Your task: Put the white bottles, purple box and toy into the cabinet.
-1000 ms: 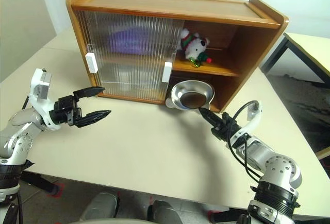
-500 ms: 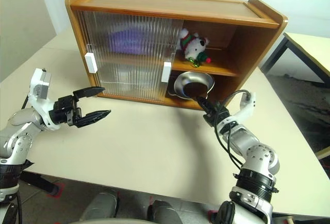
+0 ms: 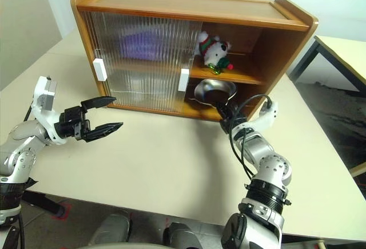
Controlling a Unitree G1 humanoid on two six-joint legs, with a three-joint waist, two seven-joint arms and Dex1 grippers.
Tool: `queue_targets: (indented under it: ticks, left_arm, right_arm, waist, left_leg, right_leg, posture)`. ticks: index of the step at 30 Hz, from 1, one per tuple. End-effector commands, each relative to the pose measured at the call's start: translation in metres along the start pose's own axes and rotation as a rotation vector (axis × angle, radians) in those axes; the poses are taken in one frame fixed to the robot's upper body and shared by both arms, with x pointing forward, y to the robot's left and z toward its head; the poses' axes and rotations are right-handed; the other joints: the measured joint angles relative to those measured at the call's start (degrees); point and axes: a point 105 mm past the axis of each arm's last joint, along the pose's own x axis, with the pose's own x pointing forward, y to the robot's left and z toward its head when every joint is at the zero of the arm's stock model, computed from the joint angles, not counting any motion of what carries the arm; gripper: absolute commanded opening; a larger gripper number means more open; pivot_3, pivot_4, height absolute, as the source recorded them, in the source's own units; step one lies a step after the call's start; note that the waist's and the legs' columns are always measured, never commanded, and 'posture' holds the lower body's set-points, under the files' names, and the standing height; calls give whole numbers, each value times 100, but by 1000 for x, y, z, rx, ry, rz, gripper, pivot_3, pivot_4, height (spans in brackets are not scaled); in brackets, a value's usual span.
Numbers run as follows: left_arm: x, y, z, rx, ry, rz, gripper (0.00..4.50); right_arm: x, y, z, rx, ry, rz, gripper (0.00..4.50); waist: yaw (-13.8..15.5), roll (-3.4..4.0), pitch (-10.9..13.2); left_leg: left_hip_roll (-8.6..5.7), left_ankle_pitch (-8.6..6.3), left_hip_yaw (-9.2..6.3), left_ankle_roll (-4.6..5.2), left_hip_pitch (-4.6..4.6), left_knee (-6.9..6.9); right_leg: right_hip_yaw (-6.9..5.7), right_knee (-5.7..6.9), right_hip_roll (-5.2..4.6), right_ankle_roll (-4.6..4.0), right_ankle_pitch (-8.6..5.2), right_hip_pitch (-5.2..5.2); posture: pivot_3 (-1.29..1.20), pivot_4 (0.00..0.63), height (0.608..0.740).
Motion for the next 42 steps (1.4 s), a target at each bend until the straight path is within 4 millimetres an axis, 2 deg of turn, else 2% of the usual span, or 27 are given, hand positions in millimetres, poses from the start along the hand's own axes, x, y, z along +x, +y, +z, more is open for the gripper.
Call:
queue_targets:
  ticks: [1,20,23,33,38,42]
  left_arm:
    - [0,-2,-1,12,14,-4,4500]
    - [-1,-4,-1,10,15,0,4500]
    - [-1,-4,-1,8,16,1,4500]
    - [-1,-5,-2,5,20,0,4500]
    - [-1,-5,-1,6,21,-1,4500]
    - [-1,-5,-2,6,23,-4,4500]
  right_arm:
    - [3,-2,3,12,-24,-12,2]
    - [19,-14,3,7,-36,-60,2]
    - [21,-14,3,5,-33,-58,754]
    - [23,-12,-2,-25,-12,-34,4382]
    - [19,-7,0,-67,6,-15,4472]
    - [6,-3,-3,-198,99,10,4472]
  waist:
    - [5,0,0]
    - [17,2,-1]
    - [25,2,-1]
    - [69,2,-1]
    - [78,2,-1]
    - [96,2,-1]
  left_leg:
    - [0,0,0,0,-4,0]
    - [4,0,-10,-1,-22,2]
    - [5,0,-9,-1,-23,1]
    - [5,-1,-7,-2,-66,2]
    - [5,0,-4,-2,-70,2]
    - [3,0,-1,-2,-72,5]
  right_leg:
    - [0,0,0,1,2,-4]
    - [3,0,-1,-15,16,-23]
    - [3,0,-1,-19,17,-25]
    - [4,0,-2,-58,51,-67]
    - [3,0,-2,-56,53,-72]
    - [3,0,-2,-57,53,-70]
  posture:
    - [261,18,740]
    - [266,29,740]
    - [267,31,740]
    - [264,33,740]
    - [261,32,740]
    - [256,32,740]
